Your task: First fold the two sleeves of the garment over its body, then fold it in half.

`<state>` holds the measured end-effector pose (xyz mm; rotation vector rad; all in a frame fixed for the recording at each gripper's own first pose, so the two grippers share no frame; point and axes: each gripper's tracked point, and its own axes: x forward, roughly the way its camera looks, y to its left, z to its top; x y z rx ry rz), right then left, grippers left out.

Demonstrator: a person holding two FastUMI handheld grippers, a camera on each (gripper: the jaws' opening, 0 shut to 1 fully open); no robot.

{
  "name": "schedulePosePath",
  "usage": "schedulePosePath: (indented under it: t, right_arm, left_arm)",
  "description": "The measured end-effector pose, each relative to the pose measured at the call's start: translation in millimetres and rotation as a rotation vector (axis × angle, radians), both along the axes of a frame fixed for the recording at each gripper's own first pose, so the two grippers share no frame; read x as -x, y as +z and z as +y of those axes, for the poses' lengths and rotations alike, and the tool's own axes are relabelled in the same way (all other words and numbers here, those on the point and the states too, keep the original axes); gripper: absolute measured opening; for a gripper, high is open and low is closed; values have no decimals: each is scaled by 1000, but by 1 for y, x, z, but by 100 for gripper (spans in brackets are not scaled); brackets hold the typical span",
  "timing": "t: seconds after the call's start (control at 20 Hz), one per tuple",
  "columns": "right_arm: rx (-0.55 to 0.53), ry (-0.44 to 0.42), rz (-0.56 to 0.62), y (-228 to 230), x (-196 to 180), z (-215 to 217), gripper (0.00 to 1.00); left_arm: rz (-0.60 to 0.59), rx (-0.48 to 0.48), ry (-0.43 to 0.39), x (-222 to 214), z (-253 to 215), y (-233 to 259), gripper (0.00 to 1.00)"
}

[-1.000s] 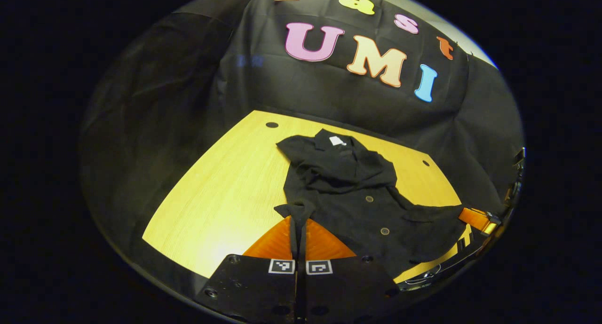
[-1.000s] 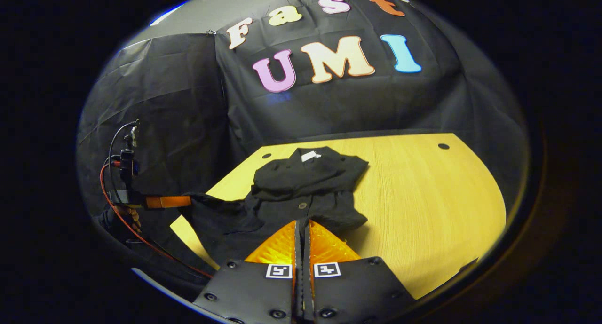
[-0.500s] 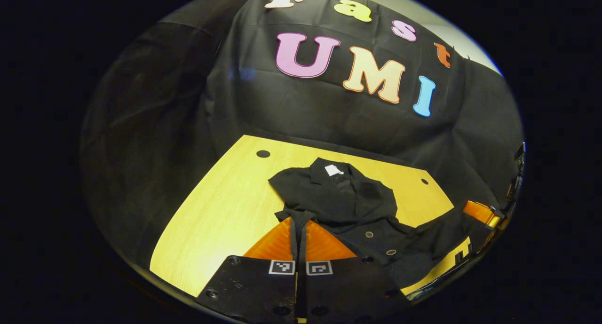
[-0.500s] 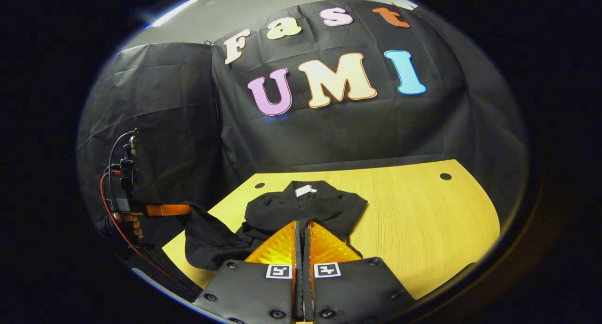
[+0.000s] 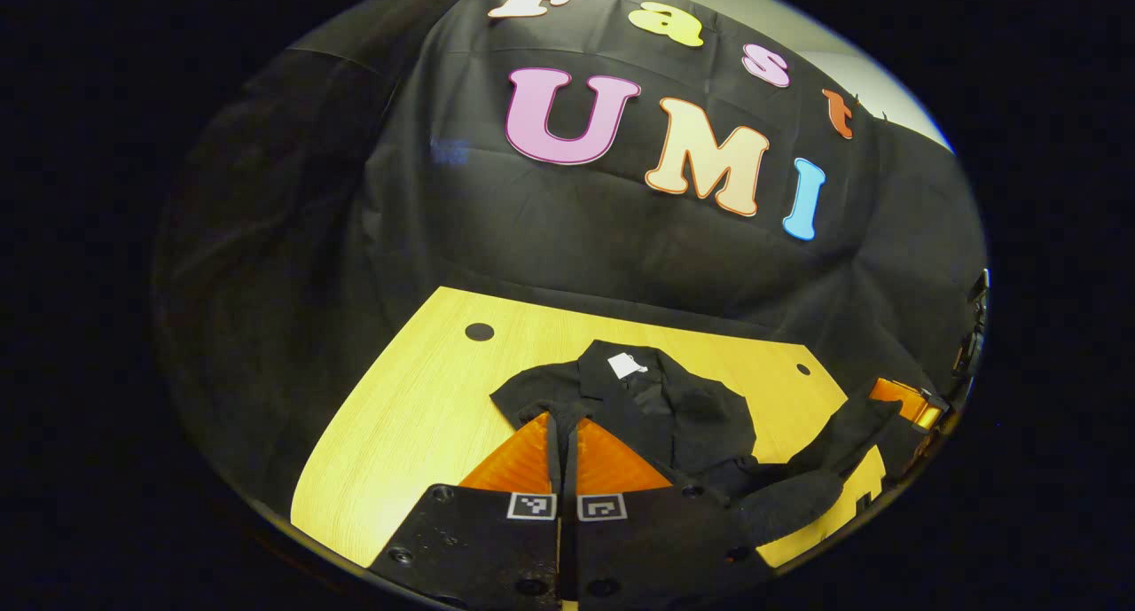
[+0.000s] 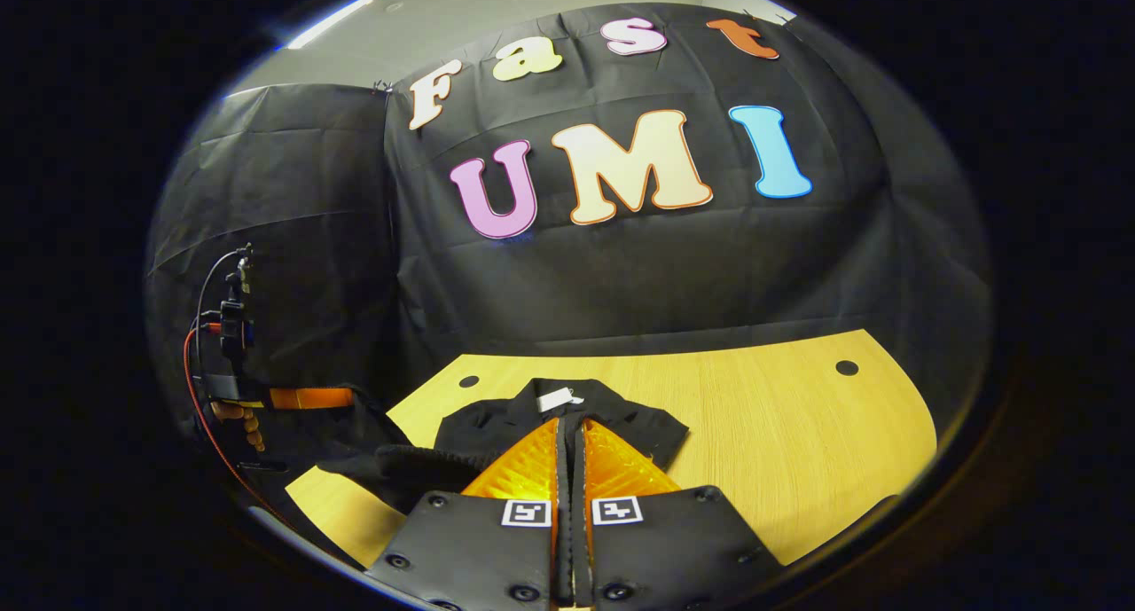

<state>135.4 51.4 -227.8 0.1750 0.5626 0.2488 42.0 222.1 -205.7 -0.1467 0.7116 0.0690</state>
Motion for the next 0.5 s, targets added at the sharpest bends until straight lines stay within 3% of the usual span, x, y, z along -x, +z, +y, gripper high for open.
schedulePosePath:
  t: [0.5]
  right_arm:
    - [13, -52, -4, -22, -85, 7, 2]
  left_arm:
    - [3, -8, -3, -64, 20, -34, 0]
